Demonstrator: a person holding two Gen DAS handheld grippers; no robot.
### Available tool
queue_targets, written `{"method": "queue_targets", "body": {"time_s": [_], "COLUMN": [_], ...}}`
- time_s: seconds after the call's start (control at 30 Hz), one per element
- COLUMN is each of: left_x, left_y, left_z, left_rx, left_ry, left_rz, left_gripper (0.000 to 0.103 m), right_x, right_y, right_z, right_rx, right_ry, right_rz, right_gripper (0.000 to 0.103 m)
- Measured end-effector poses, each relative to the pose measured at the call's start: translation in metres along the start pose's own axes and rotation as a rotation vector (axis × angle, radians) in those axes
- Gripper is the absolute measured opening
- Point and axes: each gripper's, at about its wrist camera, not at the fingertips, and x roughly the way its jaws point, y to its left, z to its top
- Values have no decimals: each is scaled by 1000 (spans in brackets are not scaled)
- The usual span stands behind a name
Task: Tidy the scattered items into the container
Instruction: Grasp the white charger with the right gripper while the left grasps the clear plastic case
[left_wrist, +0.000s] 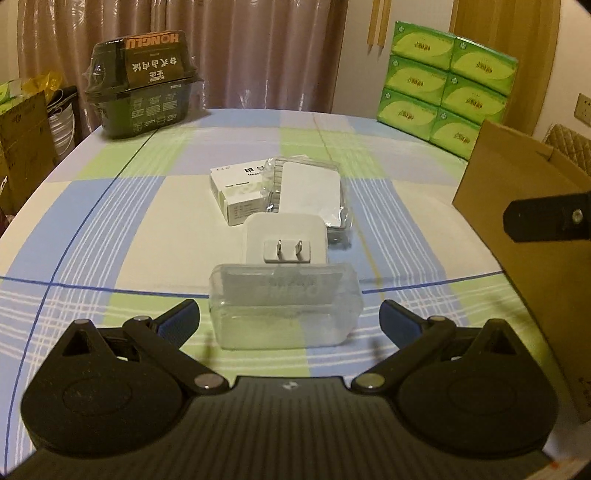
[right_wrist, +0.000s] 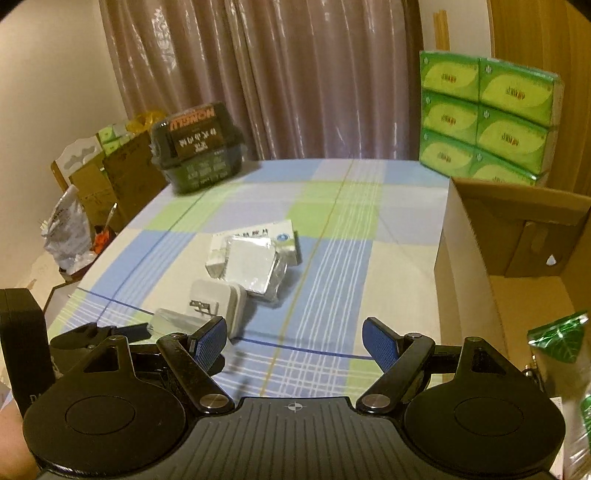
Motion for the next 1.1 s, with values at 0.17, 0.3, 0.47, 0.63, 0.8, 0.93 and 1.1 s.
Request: {"method": "queue_targets", "body": {"time_s": [0.17,0.3,0.47,0.63,0.8,0.93,1.1], "left_x": [8,-1,-24,-30,-28,-29,-28], "left_y": [2,10,39,70,90,103,119], "left_z": [2,1,-3,2,6,9,12], "left_rx": [35,101,165,126,98,90,70], "left_ry": [15,10,12,17,10,7,10], "left_rz": [-18,-16,-6,-3,33,38,48], "left_gripper": [84,84,84,84,84,84,84], "right_x": [13,23,37,57,81,103,126], "right_y": [-1,3,17,38,62,75,89], "right_z": [0,0,-1,-3,-2,0,2], "right_rx": [-3,-11,-29,-39,-62,-33,-22], "right_ry": [16,28,45,57,48,47,57], "right_rz": [-8,-7,5,26,42,38,17], "right_gripper": [78,78,78,78,78,78,78]}}
